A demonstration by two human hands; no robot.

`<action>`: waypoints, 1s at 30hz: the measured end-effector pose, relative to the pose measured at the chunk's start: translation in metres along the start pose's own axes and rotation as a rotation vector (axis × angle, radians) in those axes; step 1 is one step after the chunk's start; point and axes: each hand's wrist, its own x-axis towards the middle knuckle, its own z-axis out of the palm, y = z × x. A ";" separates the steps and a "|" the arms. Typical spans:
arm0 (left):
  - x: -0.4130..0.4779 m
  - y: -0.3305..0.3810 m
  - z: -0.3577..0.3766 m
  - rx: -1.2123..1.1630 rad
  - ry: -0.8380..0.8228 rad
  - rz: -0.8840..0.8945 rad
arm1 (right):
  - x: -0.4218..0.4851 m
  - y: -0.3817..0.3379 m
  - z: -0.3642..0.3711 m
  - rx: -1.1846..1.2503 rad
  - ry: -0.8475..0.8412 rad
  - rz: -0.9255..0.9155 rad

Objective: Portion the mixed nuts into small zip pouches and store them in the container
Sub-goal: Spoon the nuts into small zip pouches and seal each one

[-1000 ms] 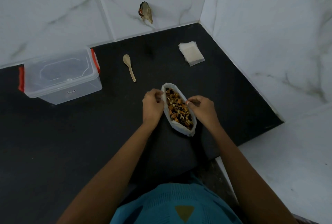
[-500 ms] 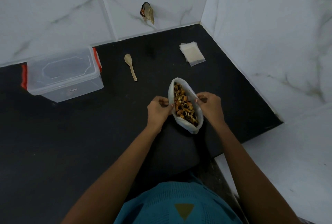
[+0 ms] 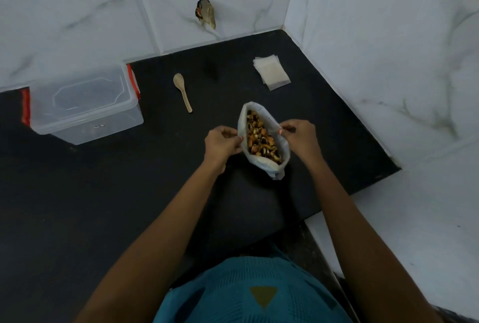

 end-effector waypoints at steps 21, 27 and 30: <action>0.004 -0.030 -0.003 0.078 0.014 -0.079 | -0.002 0.016 0.010 0.141 -0.167 0.111; 0.019 -0.020 -0.002 0.097 0.104 0.023 | 0.014 0.006 0.007 0.178 -0.110 0.104; 0.033 -0.005 0.004 0.170 0.166 0.147 | 0.028 -0.003 0.006 0.207 -0.088 0.082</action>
